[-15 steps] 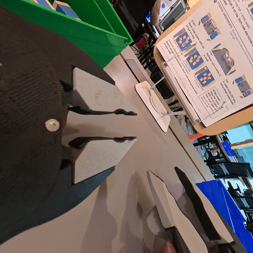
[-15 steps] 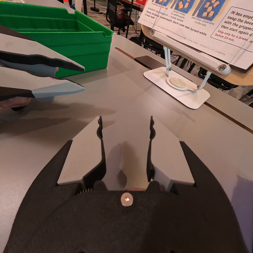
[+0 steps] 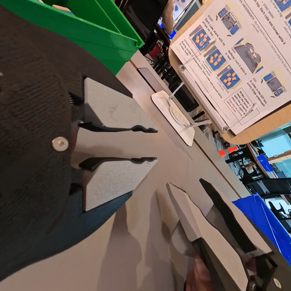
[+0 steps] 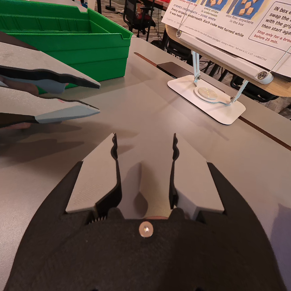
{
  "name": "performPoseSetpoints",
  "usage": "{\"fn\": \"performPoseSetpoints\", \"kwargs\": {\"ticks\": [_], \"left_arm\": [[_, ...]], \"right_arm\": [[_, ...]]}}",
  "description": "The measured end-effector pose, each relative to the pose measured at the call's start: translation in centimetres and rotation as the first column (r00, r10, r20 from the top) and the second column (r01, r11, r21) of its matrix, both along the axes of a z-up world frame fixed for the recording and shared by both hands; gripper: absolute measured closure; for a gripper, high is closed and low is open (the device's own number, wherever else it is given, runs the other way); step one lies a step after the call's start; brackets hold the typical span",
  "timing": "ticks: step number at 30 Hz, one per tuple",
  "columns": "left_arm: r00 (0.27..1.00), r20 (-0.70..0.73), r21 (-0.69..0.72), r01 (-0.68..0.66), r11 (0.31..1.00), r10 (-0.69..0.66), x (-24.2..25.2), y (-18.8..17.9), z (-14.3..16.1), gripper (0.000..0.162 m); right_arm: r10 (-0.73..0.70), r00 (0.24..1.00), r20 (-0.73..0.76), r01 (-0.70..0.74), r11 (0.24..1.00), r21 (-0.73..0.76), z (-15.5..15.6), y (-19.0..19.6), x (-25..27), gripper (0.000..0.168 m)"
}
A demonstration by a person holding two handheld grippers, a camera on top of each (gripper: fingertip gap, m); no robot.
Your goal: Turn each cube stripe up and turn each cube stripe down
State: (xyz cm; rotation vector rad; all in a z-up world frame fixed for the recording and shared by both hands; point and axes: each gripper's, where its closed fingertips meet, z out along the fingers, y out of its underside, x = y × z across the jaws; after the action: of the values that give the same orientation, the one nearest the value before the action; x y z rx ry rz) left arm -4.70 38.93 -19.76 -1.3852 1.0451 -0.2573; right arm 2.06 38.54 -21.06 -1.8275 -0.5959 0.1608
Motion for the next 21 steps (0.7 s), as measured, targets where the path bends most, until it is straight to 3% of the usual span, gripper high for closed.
{"fn": "performPoseSetpoints", "kwargs": {"ticks": [14,18,21], "left_arm": [[1.000,-0.011,0.008,0.003,1.000,-0.003,0.2,-0.5,-0.2,0.133],[0.994,0.043,0.005,0.100,0.995,-0.100,0.2,-3.1,2.6,0.133],[0.974,-0.019,-0.041,0.224,0.974,-0.225,-1.3,-6.3,5.7,0.126]], "right_arm": [[-0.018,1.000,-0.014,0.018,1.000,0.020,0.5,-0.1,0.5,0.100],[-0.013,1.000,-0.021,0.013,1.000,0.014,0.5,-0.1,0.5,0.100],[0.000,1.000,-0.019,0.001,1.000,0.025,0.8,-0.3,0.2,0.100]]}}
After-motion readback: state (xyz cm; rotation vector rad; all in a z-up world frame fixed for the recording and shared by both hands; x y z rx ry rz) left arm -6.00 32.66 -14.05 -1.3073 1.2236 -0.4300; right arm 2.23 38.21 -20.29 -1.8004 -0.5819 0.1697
